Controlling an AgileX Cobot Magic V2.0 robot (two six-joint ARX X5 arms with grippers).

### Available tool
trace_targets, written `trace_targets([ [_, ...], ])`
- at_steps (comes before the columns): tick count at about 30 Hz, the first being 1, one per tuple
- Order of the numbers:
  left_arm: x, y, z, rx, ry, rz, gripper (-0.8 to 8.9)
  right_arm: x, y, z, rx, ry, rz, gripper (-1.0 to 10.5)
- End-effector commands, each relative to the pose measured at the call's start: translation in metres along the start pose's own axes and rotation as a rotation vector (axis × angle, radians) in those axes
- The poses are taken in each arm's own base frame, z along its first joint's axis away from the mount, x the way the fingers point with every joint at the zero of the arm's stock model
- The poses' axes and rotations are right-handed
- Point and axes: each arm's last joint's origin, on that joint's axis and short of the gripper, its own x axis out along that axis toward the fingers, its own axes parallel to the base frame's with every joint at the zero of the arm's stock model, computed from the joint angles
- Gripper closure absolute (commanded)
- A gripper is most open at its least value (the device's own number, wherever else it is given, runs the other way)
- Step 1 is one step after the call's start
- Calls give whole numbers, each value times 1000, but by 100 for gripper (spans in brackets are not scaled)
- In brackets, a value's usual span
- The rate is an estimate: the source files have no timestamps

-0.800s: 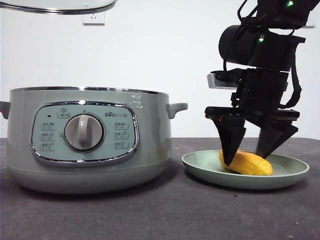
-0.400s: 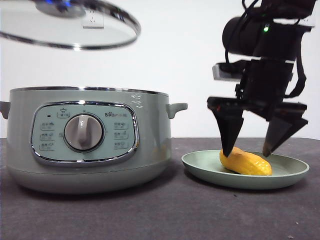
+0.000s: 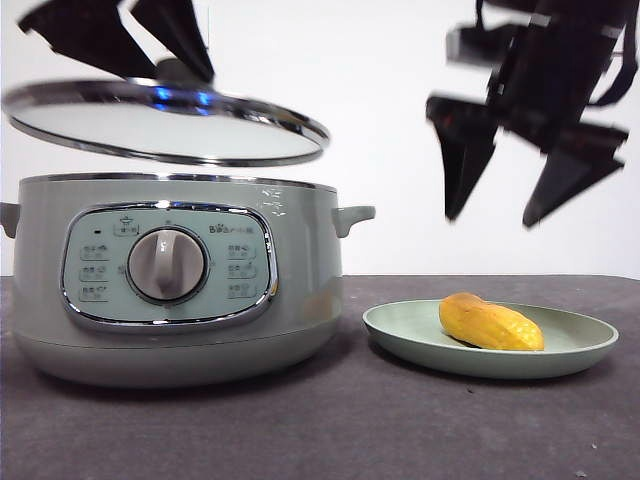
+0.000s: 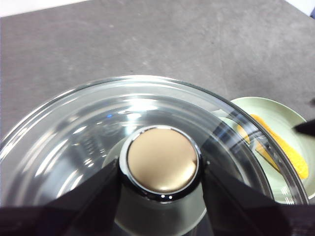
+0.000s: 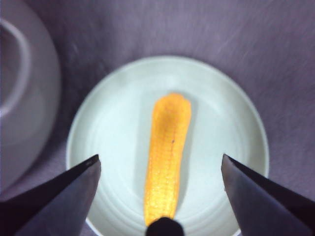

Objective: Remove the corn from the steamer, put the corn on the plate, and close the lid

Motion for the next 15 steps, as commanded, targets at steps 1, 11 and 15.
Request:
trace_targets([
  [1, 6, -2, 6, -3, -39, -8, 822, -18, -2, -1, 16, -54, 0, 537],
  [11, 22, 0, -1, 5, 19, 32, 822, -79, -13, -7, 46, -218, -8, 537],
  [15, 32, 1, -8, 5, 88, 37, 822, -82, -16, -9, 55, -208, -17, 538],
])
